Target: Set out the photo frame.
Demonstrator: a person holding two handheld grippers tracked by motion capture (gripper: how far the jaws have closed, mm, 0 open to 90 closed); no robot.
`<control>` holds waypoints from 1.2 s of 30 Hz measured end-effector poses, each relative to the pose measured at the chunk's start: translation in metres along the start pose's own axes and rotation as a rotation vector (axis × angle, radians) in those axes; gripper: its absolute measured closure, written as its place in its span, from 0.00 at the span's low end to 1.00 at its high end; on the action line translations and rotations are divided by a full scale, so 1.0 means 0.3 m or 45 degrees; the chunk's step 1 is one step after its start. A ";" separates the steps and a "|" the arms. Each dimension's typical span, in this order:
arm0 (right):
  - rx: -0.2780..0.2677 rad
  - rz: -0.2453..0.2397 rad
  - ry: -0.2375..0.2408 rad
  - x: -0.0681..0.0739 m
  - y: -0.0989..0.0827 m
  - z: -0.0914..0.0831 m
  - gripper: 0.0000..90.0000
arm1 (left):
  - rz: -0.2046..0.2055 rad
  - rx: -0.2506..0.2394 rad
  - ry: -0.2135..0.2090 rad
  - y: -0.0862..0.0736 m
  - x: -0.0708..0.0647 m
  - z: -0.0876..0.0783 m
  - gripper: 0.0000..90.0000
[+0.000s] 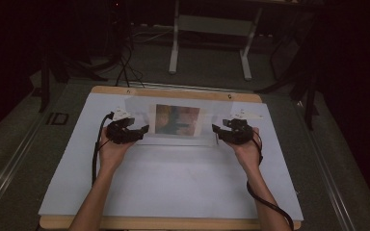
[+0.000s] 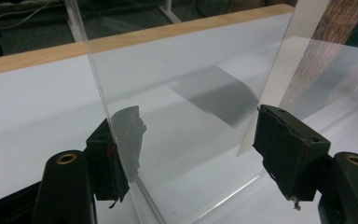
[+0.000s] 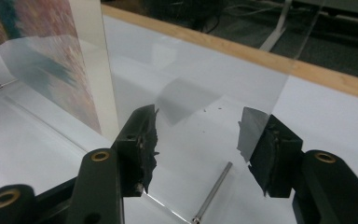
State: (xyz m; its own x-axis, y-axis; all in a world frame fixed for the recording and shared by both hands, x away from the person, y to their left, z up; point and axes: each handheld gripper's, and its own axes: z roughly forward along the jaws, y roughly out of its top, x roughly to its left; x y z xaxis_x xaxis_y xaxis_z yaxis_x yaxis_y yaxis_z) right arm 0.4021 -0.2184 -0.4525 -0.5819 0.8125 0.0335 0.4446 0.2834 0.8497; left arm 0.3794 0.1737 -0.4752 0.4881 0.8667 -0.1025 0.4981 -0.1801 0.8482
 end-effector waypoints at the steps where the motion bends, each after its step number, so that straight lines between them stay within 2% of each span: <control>1: 0.010 -0.004 -0.002 0.003 -0.001 -0.009 0.51 | -0.003 0.002 -0.004 -0.002 -0.002 -0.003 0.35; 5: 0.016 -0.011 -0.008 0.012 0.006 -0.041 0.51 | -0.001 0.003 -0.027 0.005 -0.014 -0.022 0.36; 10: 0.016 0.010 -0.019 0.026 -0.012 -0.068 0.51 | 0.012 0.021 -0.034 0.003 -0.027 -0.030 0.36; 14: 0.046 0.036 -0.002 0.015 -0.040 -0.053 0.51 | 0.004 0.041 -0.037 -0.022 -0.028 -0.010 0.36; 16: 0.028 0.033 0.000 0.013 -0.054 -0.046 0.51 | 0.007 0.029 -0.037 -0.026 -0.028 -0.011 0.37; 22: 0.005 0.021 0.011 0.010 -0.064 -0.047 0.51 | 0.009 0.024 -0.037 -0.031 -0.030 -0.013 0.37; 25: 0.003 0.022 0.013 0.009 -0.065 -0.046 0.51 | 0.014 -0.001 -0.048 -0.038 -0.025 -0.010 0.37; 33: -0.009 0.015 0.029 0.002 -0.071 -0.047 0.52 | -0.019 -0.006 -0.063 -0.046 -0.021 -0.012 0.37; 36: -0.003 0.010 0.035 0.002 -0.070 -0.049 0.52 | -0.011 0.001 -0.066 -0.048 -0.020 -0.012 0.38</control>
State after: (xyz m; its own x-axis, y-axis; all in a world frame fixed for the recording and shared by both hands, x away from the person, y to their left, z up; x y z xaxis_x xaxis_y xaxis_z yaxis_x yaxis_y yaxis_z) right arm 0.3824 -0.2315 -0.4626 -0.5968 0.8005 0.0548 0.4476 0.2755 0.8507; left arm 0.3666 0.1729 -0.4850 0.5202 0.8431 -0.1365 0.5027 -0.1730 0.8470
